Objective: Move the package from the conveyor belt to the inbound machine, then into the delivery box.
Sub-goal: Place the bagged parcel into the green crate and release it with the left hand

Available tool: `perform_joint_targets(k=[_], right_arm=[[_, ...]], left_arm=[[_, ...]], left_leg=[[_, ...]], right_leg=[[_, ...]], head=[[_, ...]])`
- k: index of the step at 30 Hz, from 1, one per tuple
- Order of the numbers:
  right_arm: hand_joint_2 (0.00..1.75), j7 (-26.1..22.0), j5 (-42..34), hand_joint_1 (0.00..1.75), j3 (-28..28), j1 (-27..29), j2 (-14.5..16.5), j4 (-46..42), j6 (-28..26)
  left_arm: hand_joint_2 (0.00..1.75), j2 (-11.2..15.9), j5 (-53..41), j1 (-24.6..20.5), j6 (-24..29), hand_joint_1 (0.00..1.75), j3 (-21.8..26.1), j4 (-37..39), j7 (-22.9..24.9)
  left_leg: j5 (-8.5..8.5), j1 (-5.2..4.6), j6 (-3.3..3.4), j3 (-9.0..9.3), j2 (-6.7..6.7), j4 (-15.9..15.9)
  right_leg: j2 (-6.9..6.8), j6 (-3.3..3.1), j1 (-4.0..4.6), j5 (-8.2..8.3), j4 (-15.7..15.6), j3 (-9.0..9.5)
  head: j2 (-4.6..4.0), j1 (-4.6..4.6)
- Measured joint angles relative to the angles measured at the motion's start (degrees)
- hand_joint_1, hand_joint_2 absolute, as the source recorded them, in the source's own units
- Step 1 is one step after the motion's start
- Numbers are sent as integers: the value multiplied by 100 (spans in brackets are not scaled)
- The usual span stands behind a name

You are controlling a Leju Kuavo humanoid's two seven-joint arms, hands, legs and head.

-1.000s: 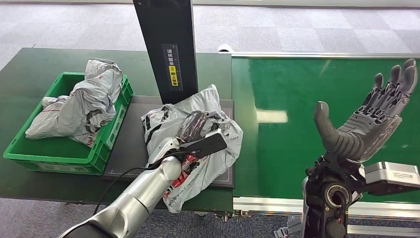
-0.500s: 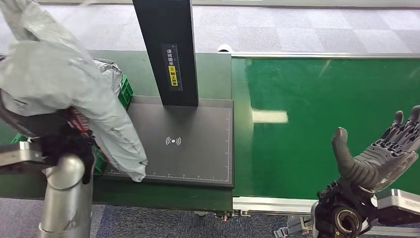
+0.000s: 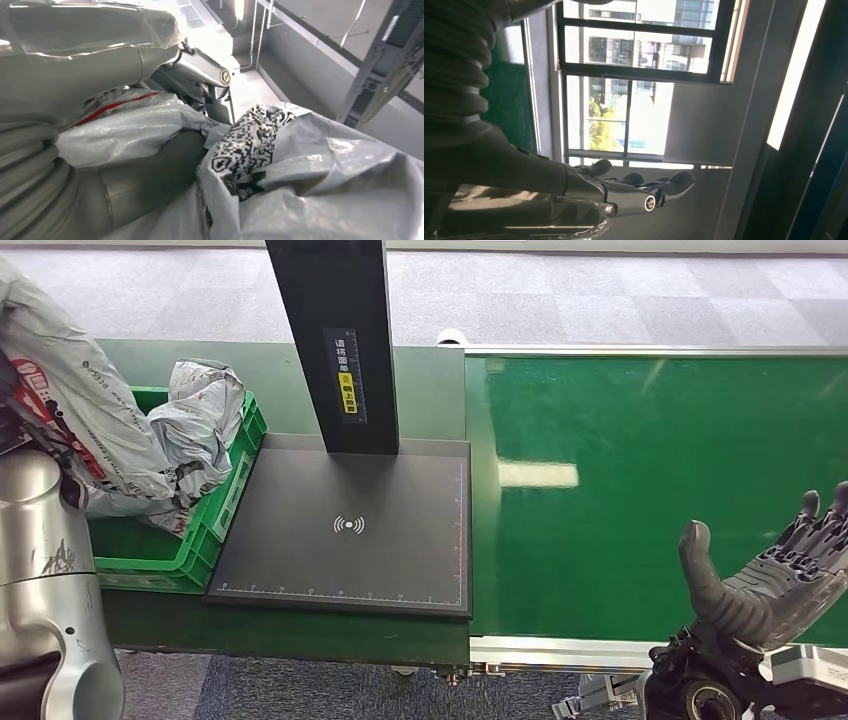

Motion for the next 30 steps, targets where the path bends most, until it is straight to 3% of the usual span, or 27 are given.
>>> perform_joint_targets(k=[2, 5, 9, 13, 19, 24, 27, 30], right_arm=[[175, 0, -1, 0, 0, 0, -4, 0, 0], [175, 21, -23, 0, 0, 1, -15, 0, -16], [175, 107, -40, 0, -4, 12, -18, 0, -52], [175, 184, -31, 0, -14, 18, -16, 0, -14], [175, 215, -38, 0, -24, 10, -15, 1, 95], [175, 320, -55, 0, 12, -80, -16, 67, 342], [175, 336, -60, 0, 56, -175, -16, 180, 442], [175, 337, -57, 0, 102, -249, -19, 286, 485]], left_arm=[[175, 18, -105, -33, 33, 175, 37, 109, 82], [175, 128, -769, -270, 267, 175, 50, 592, 678], [175, 504, -1812, -985, 446, 175, -88, 2250, 1105], [175, 585, -2511, -1329, -40, 175, -433, 3451, 1429], [175, 507, -3123, -1464, -484, 175, -933, 4253, 2102], [175, 275, -4042, -1537, -932, 175, -1456, 4575, 3142], [175, 56, -4228, -1542, -1514, 175, -1703, 4707, 3322], [175, -138, -4285, -1537, -1710, 175, -1833, 4783, 3333]], left_leg=[[0, 0, 0, -1, -1, 0], [0, 0, 0, -2, -4, 0], [4, 2, -5, 3, -1, 0], [8, 3, -9, 2, -10, 0], [6, 2, -8, -3, -4, 2], [6, 1, -7, -6, -23, 2], [7, 1, -7, -6, -26, 2], [7, 1, -7, -5, -26, 2]], right_leg=[[0, 0, 0, 0, -1, -2], [-1, 0, 2, 0, -2, -4], [1, -5, 8, 4, 0, -6], [-2, -6, 9, 5, 3, -1], [0, -6, 7, 5, 2, -7], [-12, -6, 6, 4, 0, -3], [-15, -5, 7, 5, 1, 0], [-14, -2, 7, 7, 1, 1]], head=[[0, -1], [0, 2], [1, -1], [0, 1], [0, 1], [0, -1], [0, 1], [0, 0]])
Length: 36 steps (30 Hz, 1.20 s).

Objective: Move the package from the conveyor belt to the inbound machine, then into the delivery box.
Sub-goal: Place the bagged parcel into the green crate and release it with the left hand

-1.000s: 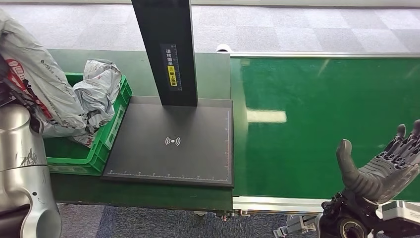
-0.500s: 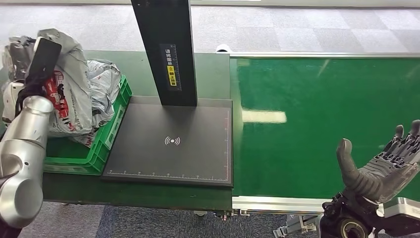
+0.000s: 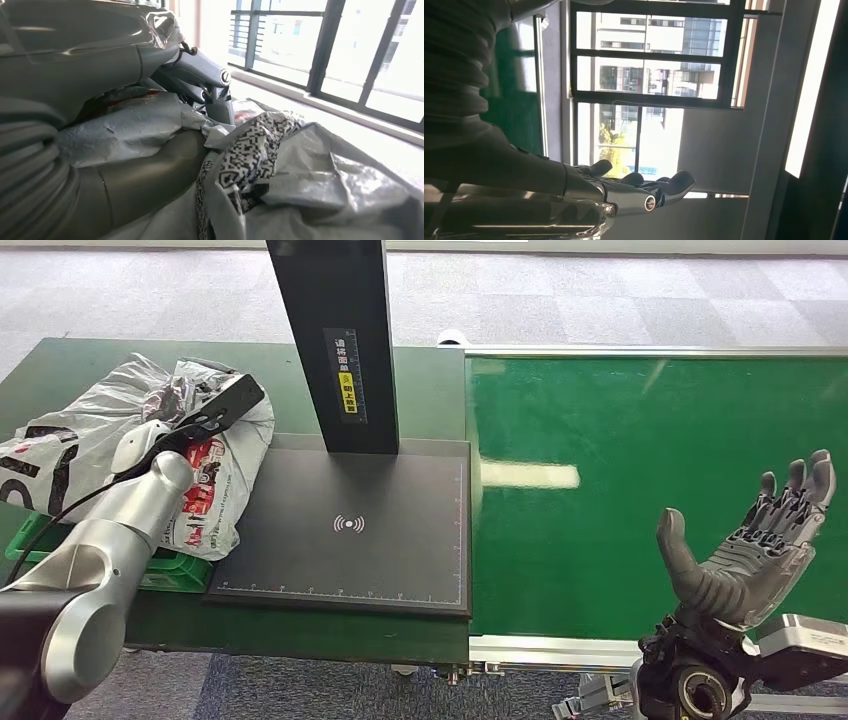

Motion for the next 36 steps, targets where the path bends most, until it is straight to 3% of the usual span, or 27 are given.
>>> perform_joint_targets(k=[9, 15, 21, 28, 36], right_arm=[[175, 61, 4, 0, 152, -45, -16, 182, 52], [175, 93, -28, 0, 223, -42, -44, 261, 43], [175, 135, -50, 0, 273, -34, -64, 288, 4], [175, 160, -50, 0, 283, -9, -80, 289, -62], [175, 164, -50, 0, 285, 27, -103, 289, -109]], left_arm=[[175, -316, -270, 47, -174, 174, -188, 146, 471], [175, -338, -303, 109, 376, 174, -188, 179, 852], [175, -204, -444, 143, 1055, 175, -73, 184, 1253], [175, 62, -514, 139, 1822, 175, 190, 182, 1364], [175, 232, -585, 127, 2037, 175, 440, 182, 1417]], left_leg=[[-1, 0, 0, -1, 0, -1], [0, 1, -1, 0, 1, -1], [-1, 2, -1, 0, 4, -1], [0, 5, -1, -2, 3, -1], [0, 4, -1, -4, 3, -1]], right_leg=[[-1, 0, 1, -1, 0, 0], [0, 0, 1, 0, 0, 0], [3, 0, 3, -1, 1, -3], [3, -2, 6, -1, 1, -5], [2, -1, 5, -1, 1, -5]], head=[[0, -1], [0, -1], [1, -2], [0, -1], [1, 0]])
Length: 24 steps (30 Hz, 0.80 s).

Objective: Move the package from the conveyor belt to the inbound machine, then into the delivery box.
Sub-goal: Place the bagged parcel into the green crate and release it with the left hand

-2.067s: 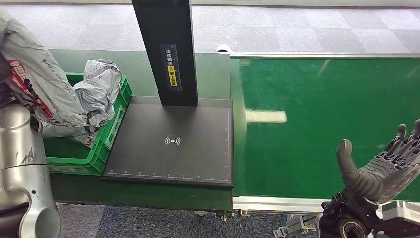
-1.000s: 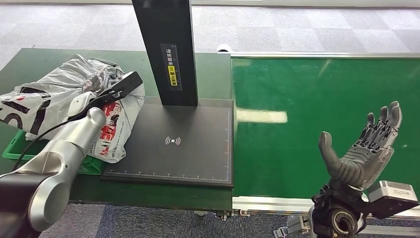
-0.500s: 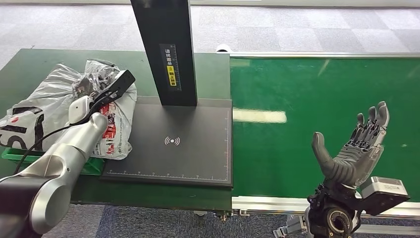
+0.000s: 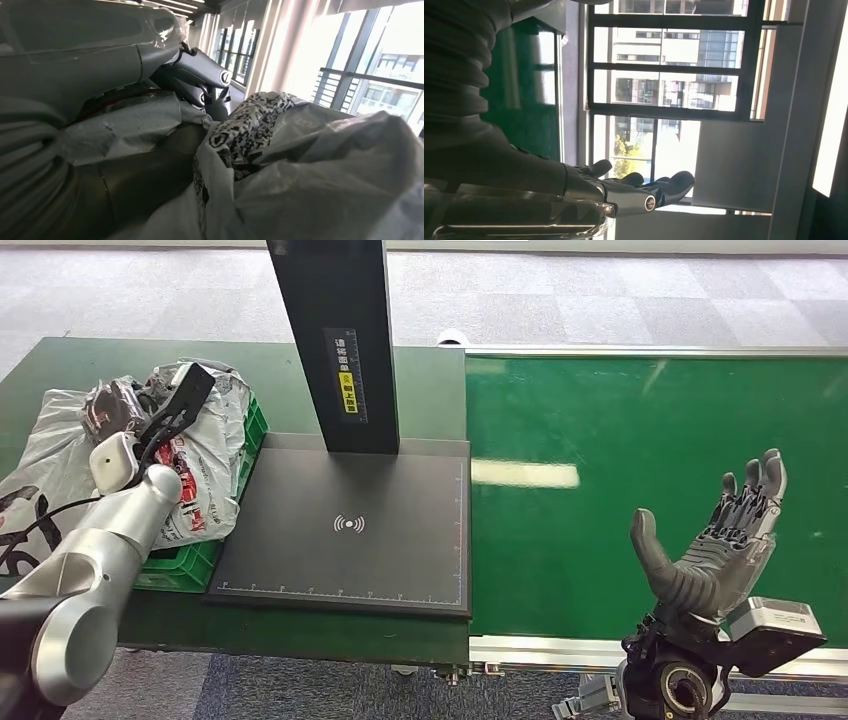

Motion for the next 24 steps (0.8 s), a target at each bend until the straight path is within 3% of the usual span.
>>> perform_joint_targets(k=[10, 12, 16, 19, 24], right_arm=[[175, 9, -13, 0, 2, 57, -25, 0, -20], [175, 9, -13, 0, 2, 58, -29, 0, -24], [175, 10, -10, 0, 2, 78, -31, -3, -24], [175, 27, 14, 0, 1, 100, -29, -5, -18], [175, 67, 60, 0, 10, 120, -17, -11, -12]], left_arm=[[175, 178, -156, -2, -502, 175, 184, 10, 90], [175, 171, -201, 6, -666, 167, 185, 25, 136], [175, 143, -255, 40, -732, 0, 190, 61, 293], [175, 118, -236, 62, -465, 0, 264, 68, 255], [175, 73, -154, 64, 448, 0, 583, 65, -330]], left_leg=[[0, 1, 0, -2, 1, 0], [0, 1, 0, -2, 1, 0], [0, 0, 0, -2, 1, 0], [0, 0, 0, -2, 0, 0], [0, 1, 0, -2, 0, 0]], right_leg=[[1, -1, 1, -1, 0, -4], [1, -1, 1, -1, 0, -4], [1, -1, 0, 0, 0, -4], [1, -1, 0, 0, 0, -4], [1, -1, 1, -1, 0, -5]], head=[[-1, 0], [0, 1], [-1, 1], [-1, -1], [-1, -1]])
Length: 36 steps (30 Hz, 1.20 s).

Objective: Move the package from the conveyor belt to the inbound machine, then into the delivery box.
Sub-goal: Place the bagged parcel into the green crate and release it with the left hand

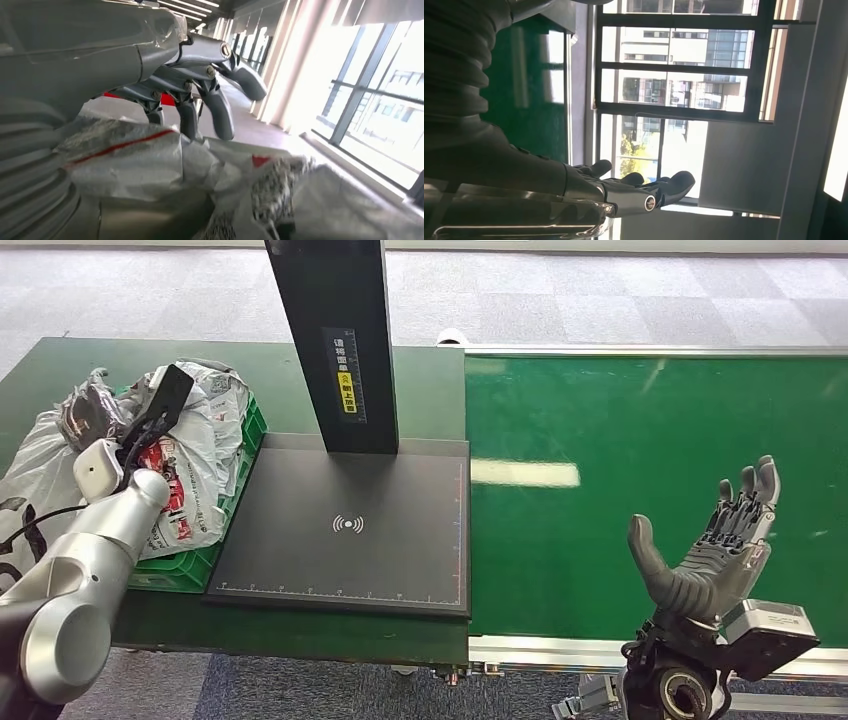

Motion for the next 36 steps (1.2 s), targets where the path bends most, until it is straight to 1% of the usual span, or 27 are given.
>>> perform_joint_targets(k=[2, 5, 7, 9, 11, 13, 14, 17, 18, 19, 21, 23, 24, 25, 26, 28, 29, 30, 31, 33, 35, 36], right_arm=[[175, 10, 2, 0, 15, 1, 4, 0, -1], [175, 12, 4, 0, 29, 2, 11, 0, -3], [175, 14, 3, 0, 41, 2, 13, 0, -11], [175, 15, 0, 0, 64, 2, 12, 0, -29], [175, 16, -5, 0, 91, 2, 12, 0, -57], [175, 16, -16, 0, 116, 2, 12, 1, -91], [175, 16, -21, 0, 125, 3, 13, 2, -107], [175, 16, -31, 0, 132, 12, 11, 5, -138], [175, 16, -34, 0, 132, 16, 10, 8, -144], [175, 16, -37, 0, 132, 19, 10, 10, -149], [175, 16, -39, 0, 132, 23, 10, 11, -152], [175, 15, -40, 0, 132, 25, 10, 11, -156], [175, 13, -44, 0, 131, 26, 9, 14, -163], [175, 11, -49, 0, 129, 29, 7, 17, -173], [175, 6, -57, 0, 127, 34, 5, 23, -184], [175, -8, -78, 0, 123, 50, 0, 44, -197], [175, -15, -85, 0, 122, 64, -1, 57, -193], [175, -18, -90, 0, 122, 87, 0, 72, -175], [175, -9, -86, 0, 123, 122, 2, 87, -142], [175, 11, -84, 0, 149, 219, 7, 131, 7], [175, -50, -100, 0, 229, 296, 20, 205, 232], [175, -99, -107, 0, 271, 315, 28, 240, 320]], left_arm=[[175, -17, 22, 0, 143, 0, 103, -1, -106], [175, -37, 28, 1, 222, 0, 204, -4, -186], [175, -53, -21, 14, 346, 0, 275, -60, -331], [87, -86, -166, 53, 435, 0, 402, -250, -581], [0, -173, -370, 107, 456, 0, 667, -583, -1004], [0, -337, -414, 139, 463, 0, 1124, -1010, -1691], [0, -441, -321, 130, 470, 0, 1415, -1219, -2129], [0, -774, 421, -46, 487, 0, 2441, -1609, -3623], [0, -867, 721, -134, 488, 0, 2788, -1646, -4023], [0, -944, 952, -215, 488, 0, 3110, -1663, -4311], [0, -1062, 1148, -320, 487, 0, 3584, -1682, -4532], [0, -1140, 1412, -382, 466, 0, 3880, -1669, -4692], [0, -1165, 1758, -412, 415, 0, 3972, -1645, -4812], [0, -1188, 2299, -439, 298, 0, 4022, -1621, -4942], [44, -1215, 2974, -452, 116, 0, 4021, -1617, -5043], [131, -1297, 4465, -370, -389, 0, 3837, -1780, -5044], [175, -1353, 5162, -225, -638, 0, 3633, -2012, -4943], [175, -1413, 5812, 11, -854, 0, 3328, -2358, -4791], [175, -1474, 6361, 342, -1027, 0, 2943, -2775, -4611], [175, -1581, 7207, 1208, -1313, 0, 1986, -3704, -4374], [175, -1663, 7658, 2166, -1539, 0, 990, -4506, -4453], [175, -1693, 7764, 2519, -1607, 0, 624, -4771, -4543]], left_leg=[[0, 0, 0, 0, 0, 0], [0, 0, 0, 0, 0, 0], [0, 0, 0, 0, 0, 0], [0, 0, 0, 0, 1, 0], [0, 0, 0, -1, 2, 1], [0, 0, 0, -2, 2, 1], [0, 0, 0, -2, 2, 1], [0, 0, 0, -3, 3, 1], [0, 0, 0, -3, 2, 1], [0, 0, 0, -3, 1, 1], [0, 0, 0, -3, 1, 1], [1, 1, -1, -3, 0, 1], [1, 2, -1, -2, 0, 1], [1, 2, -1, -2, 0, 1], [1, 2, -1, -2, 0, 1], [1, 2, -1, -2, 0, 0], [0, 2, -1, -2, 0, 0], [-1, 1, -1, -2, 1, 0], [-3, 0, -1, -1, 1, -1], [-10, -2, 1, -2, -1, -1], [-18, -7, 6, -3, -5, -1], [-21, -8, 7, -3, -6, -1]], right_leg=[[0, 0, 0, 0, 0, 0], [0, 0, 0, 0, 0, 0], [0, 0, 0, 0, 0, 0], [0, 0, 0, 0, 0, 0], [0, 0, 0, 0, 0, -1], [0, 0, 0, 0, 0, -2], [1, 0, -1, 0, 0, -3], [1, 1, -1, 0, 0, -5], [1, 1, -1, 0, 0, -4], [1, 1, 0, 0, 0, -4], [0, 0, 0, 0, 0, -4], [0, 0, 1, 0, 0, -4], [0, 0, 2, 0, 0, -4], [0, 0, 2, 0, 0, -4], [0, 0, 2, 1, 0, -4], [0, 0, 1, 0, 0, -1], [0, 0, 0, 0, 0, 0], [1, 0, -2, 0, 0, 2], [1, 1, -4, -2, 0, 3], [1, 7, -6, -9, -2, 3], [-2, 14, -12, -19, -4, 5], [-3, 16, -15, -22, -4, 5]], head=[[0, 0], [0, 1], [0, 1], [0, 1], [0, 1], [0, 2], [0, 0], [0, 0], [0, 1], [0, 1], [0, -1], [0, 0], [0, -1], [0, -1], [0, -1], [0, 1], [0, 1], [0, 1], [1, 1], [1, 0], [1, 0], [1, 1]])
